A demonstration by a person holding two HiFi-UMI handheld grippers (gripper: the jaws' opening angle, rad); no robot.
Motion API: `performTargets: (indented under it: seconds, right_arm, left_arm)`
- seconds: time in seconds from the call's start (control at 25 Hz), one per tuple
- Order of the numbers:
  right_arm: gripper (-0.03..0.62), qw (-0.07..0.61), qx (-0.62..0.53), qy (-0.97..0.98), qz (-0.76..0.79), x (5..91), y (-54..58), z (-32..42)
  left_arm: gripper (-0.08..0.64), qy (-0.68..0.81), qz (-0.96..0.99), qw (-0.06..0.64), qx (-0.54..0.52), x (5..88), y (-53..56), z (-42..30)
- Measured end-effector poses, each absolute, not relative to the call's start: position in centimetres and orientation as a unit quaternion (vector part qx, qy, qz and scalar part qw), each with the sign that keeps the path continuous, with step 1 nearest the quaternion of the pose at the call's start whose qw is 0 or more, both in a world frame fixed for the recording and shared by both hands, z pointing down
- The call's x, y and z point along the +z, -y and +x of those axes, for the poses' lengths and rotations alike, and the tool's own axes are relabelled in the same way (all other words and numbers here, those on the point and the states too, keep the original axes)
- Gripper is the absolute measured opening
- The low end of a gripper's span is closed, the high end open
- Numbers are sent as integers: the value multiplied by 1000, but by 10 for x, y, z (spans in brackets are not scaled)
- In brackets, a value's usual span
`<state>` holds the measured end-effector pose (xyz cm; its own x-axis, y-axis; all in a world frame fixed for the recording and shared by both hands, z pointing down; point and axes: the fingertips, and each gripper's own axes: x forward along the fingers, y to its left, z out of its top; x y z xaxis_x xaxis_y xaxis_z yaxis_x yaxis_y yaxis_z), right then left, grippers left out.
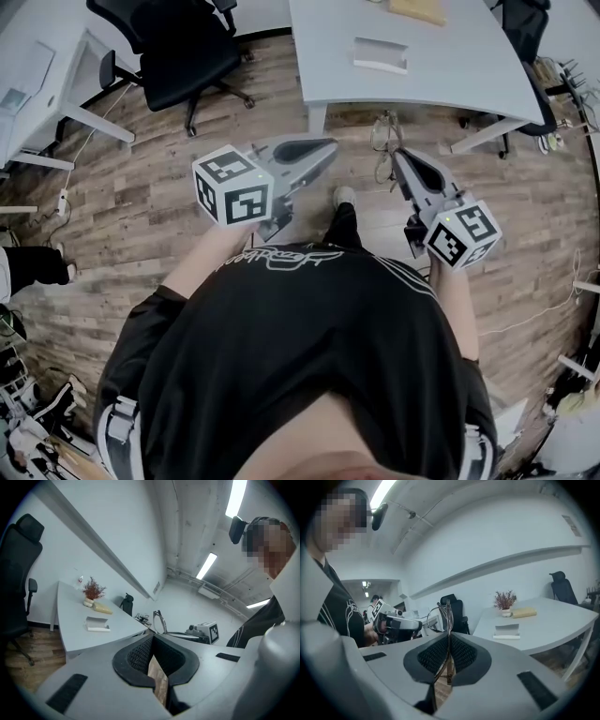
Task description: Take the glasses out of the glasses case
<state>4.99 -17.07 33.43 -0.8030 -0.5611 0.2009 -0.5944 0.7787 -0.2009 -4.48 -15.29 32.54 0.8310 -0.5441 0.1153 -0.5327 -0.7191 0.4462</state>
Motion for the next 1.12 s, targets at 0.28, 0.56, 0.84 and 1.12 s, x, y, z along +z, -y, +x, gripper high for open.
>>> performTargets:
  seconds: [0.28,0.56,0.84,1.12]
  right_arm:
    - [11,59,137,940,305,341,155,52]
    - [11,41,150,944,291,341,145,50]
    - [11,42,152,942,296,346,138,58]
    - [11,40,157,943,292,349,131,59]
  left_arm:
    - [8,285,929,236,2,332,143,-37]
    - [8,293,931,218,17,333,135,-37]
    - [8,290,932,216,23,334,130,-27]
    - [8,291,929,227,27,341,121,-25]
